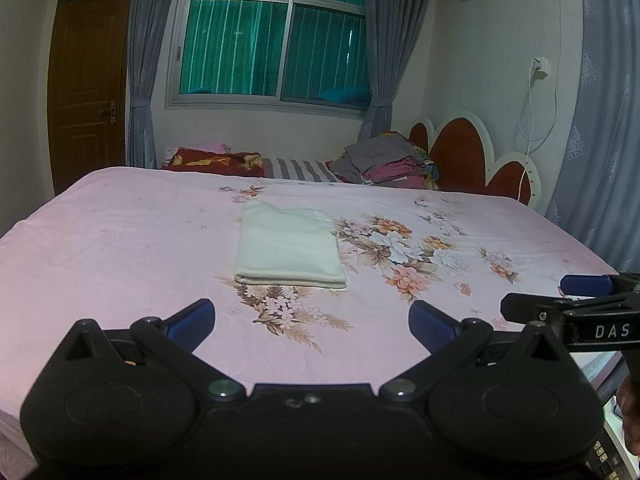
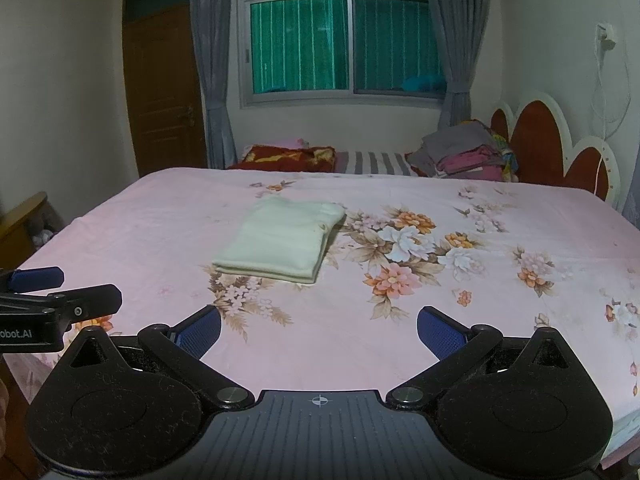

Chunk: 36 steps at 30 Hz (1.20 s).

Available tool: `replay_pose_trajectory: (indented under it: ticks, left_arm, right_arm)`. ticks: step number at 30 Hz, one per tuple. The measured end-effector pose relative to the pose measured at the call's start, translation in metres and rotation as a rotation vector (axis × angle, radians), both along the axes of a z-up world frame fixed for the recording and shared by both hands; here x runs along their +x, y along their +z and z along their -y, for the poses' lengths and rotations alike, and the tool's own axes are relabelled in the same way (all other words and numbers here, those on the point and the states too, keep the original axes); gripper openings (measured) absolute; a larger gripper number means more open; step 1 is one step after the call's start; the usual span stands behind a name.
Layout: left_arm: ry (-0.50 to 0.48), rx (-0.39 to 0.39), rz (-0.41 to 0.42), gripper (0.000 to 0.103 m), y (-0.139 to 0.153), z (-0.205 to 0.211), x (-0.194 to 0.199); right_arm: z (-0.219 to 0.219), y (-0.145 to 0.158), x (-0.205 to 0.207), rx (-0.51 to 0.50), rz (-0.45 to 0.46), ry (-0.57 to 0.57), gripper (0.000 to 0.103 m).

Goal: Fold small clothes

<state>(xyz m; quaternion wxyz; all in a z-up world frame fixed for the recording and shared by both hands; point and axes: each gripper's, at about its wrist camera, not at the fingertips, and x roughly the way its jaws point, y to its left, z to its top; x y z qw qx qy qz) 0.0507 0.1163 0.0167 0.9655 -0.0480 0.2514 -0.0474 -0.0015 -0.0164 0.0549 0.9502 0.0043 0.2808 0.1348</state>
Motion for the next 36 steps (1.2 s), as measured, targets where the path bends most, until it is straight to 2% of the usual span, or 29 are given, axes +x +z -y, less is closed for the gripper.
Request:
replay_pose_trajectory:
  ticks: [28,36]
  left_arm:
    - [-0.001,0.014,0.003,0.103,0.003,0.007,-0.002]
    - [-0.01,0.026,0.04,0.102,0.005,0.012,-0.002]
  right_arm:
    - [0.01,-0.004,0.0,0.006,-0.005,0.003,0.103]
    - [0.02,-0.005,-0.001,0.016,-0.009,0.0,0.103]
